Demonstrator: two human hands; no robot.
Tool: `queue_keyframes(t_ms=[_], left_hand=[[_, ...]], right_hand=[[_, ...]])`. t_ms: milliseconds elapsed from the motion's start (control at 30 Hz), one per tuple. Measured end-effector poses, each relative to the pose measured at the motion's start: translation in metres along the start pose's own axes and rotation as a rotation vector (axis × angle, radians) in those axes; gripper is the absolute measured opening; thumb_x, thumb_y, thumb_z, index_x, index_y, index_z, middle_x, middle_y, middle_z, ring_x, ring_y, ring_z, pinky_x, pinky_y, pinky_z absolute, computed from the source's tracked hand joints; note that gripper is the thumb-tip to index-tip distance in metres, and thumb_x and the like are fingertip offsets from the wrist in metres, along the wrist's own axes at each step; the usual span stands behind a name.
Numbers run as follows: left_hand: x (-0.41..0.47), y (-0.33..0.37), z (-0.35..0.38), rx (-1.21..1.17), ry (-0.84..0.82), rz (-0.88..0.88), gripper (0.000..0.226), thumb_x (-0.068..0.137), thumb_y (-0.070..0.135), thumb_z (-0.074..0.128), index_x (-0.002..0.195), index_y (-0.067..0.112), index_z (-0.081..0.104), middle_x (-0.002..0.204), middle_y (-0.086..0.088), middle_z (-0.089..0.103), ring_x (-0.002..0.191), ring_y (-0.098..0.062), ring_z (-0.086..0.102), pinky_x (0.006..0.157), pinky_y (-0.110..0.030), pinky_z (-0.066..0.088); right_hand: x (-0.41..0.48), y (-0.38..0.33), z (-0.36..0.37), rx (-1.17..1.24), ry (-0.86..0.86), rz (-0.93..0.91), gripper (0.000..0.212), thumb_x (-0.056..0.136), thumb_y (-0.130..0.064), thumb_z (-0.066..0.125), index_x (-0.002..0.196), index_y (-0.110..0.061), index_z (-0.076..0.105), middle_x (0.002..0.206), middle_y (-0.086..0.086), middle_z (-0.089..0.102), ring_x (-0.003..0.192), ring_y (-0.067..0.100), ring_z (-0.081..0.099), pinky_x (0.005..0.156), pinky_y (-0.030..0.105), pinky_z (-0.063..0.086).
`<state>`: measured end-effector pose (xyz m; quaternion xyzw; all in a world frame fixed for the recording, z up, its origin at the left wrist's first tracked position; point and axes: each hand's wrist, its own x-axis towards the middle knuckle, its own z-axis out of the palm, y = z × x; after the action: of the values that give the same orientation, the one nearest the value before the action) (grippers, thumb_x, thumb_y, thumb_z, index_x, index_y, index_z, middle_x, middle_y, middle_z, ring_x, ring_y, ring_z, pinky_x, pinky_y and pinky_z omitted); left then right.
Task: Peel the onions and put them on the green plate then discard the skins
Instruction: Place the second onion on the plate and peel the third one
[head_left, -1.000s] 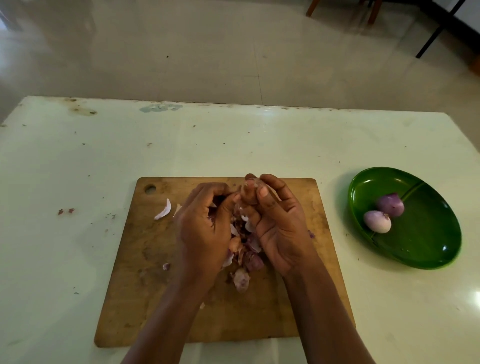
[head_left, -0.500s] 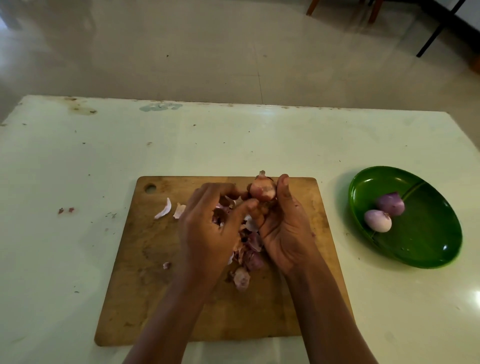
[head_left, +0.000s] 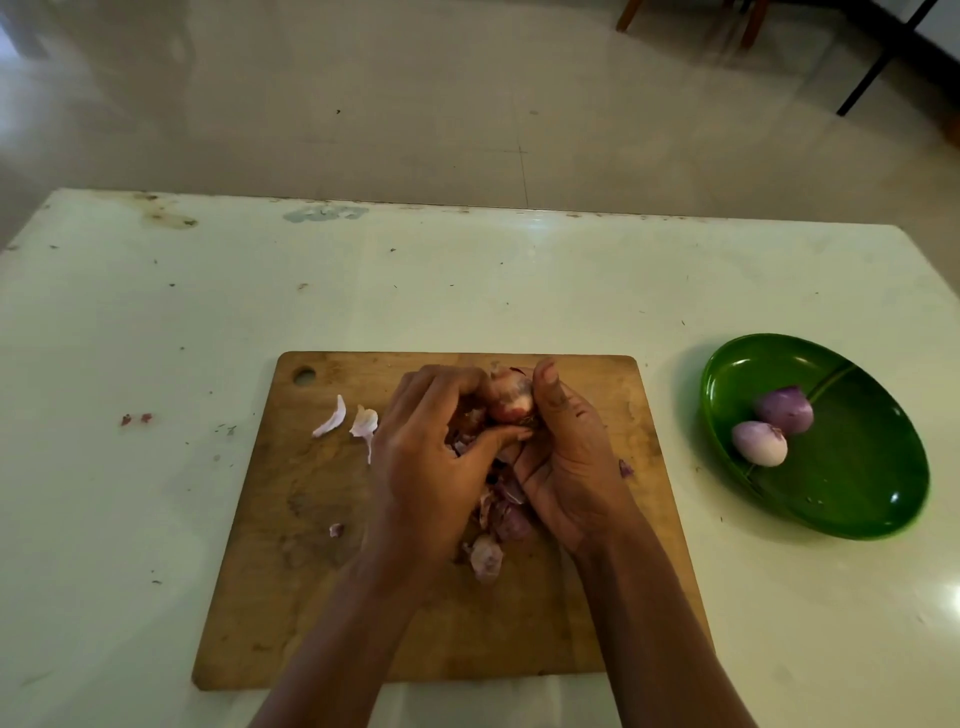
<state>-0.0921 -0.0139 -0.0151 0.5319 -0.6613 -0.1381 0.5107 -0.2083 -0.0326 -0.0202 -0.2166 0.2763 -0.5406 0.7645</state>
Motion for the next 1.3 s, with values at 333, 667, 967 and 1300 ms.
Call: queue_keyframes(t_ms=[333,667,967,1300], left_hand=[[0.0006,0.0008,-0.0021,-0.02,-0.002,0.029,0.033,0.074,0.032,0.068,0.093,0.006,0.068,0.089,0.009,0.06,0.082,-0.008,0.058,0.073,-0.016,0.05],[-0.0005,-0.0037,-0.0001,0.021,0.006,0.115,0.021,0.077,0.025,0.068,0.077,0.005,0.065,0.081,0.002,0.061,0.076,-0.012,0.055,0.065,-0.023,0.049],[0.0005,-0.0038,0.0004,0.028,-0.011,0.082,0.046,0.076,0.031,0.071,0.115,0.011,0.061,0.113,0.001,0.059,0.108,-0.016,0.056,0.092,-0.022,0.047],[-0.0029,-0.0027,0.0008,0.051,0.019,0.112,0.028,0.076,0.015,0.075,0.098,0.0,0.068,0.1,-0.008,0.065,0.093,-0.021,0.063,0.079,-0.037,0.055]], right_hand=[[-0.0001,0.0001,0.0,-0.041,0.025,0.021,0.072,0.052,-0.047,0.088,0.098,0.003,0.066,0.093,0.018,0.071,0.086,0.025,0.07,0.081,0.033,0.057],[-0.0002,-0.0016,0.0009,0.051,0.081,-0.011,0.042,0.057,-0.038,0.085,0.082,-0.008,0.073,0.083,0.011,0.07,0.075,0.017,0.069,0.067,0.025,0.056],[0.0002,-0.0004,-0.0038,0.051,0.032,-0.023,0.042,0.073,-0.023,0.076,0.106,-0.002,0.061,0.092,0.012,0.065,0.09,0.021,0.065,0.079,0.031,0.057],[-0.0032,0.0,0.0038,-0.003,0.033,-0.023,0.035,0.064,-0.026,0.077,0.089,-0.003,0.069,0.081,0.009,0.067,0.078,0.015,0.067,0.069,0.024,0.057]])
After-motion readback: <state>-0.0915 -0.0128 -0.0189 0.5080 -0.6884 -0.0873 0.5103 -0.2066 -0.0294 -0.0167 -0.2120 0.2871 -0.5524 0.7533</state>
